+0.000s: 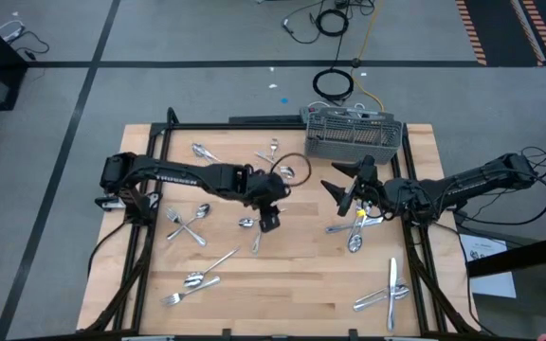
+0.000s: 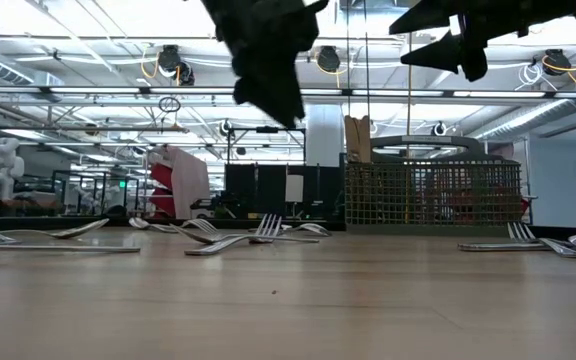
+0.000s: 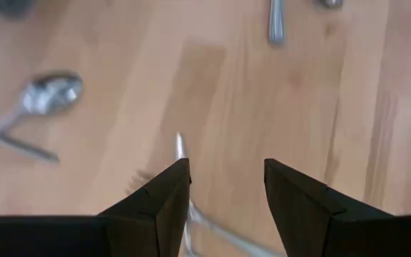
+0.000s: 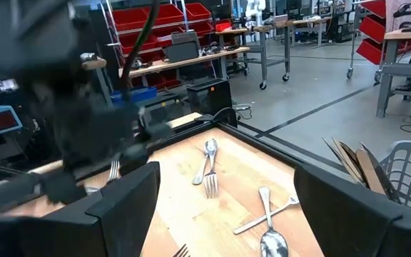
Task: Sort silverware
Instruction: Put the silver knife into the silverware basket
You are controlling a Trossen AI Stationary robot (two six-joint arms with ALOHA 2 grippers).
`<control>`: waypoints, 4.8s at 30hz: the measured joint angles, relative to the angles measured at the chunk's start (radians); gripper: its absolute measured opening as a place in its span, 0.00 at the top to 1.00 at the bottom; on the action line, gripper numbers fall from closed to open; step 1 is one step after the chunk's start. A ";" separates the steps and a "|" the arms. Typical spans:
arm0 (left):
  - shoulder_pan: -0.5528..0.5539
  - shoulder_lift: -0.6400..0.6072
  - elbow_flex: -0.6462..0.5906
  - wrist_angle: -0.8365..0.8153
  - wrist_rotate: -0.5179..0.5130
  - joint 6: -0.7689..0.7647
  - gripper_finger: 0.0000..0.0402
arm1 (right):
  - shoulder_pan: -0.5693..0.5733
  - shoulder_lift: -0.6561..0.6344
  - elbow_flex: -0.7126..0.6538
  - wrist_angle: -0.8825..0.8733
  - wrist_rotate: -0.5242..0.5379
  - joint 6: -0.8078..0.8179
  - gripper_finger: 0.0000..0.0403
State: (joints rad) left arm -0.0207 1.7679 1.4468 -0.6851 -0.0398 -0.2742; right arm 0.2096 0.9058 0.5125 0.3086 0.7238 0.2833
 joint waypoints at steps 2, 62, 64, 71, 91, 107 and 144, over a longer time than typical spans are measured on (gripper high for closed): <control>-0.016 0.000 -0.043 0.006 0.000 -0.010 0.53 | 0.002 0.000 0.000 -0.007 0.000 0.018 0.22; -0.070 0.707 0.247 0.896 -0.040 0.180 0.53 | 0.192 -0.147 0.000 -0.439 -0.181 0.439 0.22; -0.070 0.709 0.248 0.891 -0.040 0.128 0.53 | 0.192 -0.147 0.000 -0.443 -0.181 0.438 0.22; -0.069 0.709 0.250 0.865 -0.059 0.103 0.61 | 0.192 -0.148 0.000 -0.443 -0.207 0.435 0.22; -0.069 0.698 0.248 0.764 -0.046 0.066 0.76 | 0.192 -0.148 0.000 -0.442 -0.206 0.435 0.22; -0.067 0.577 0.272 0.290 0.028 0.022 0.76 | 0.192 -0.149 0.000 -0.441 -0.206 0.416 0.22; -0.059 0.479 0.257 0.392 0.005 0.122 0.68 | 0.192 -0.149 0.000 -0.441 -0.206 0.385 0.22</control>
State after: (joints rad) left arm -0.0795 2.2470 1.7035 -0.2933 -0.0353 -0.1524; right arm 0.4011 0.7570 0.5129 -0.1326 0.5182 0.6686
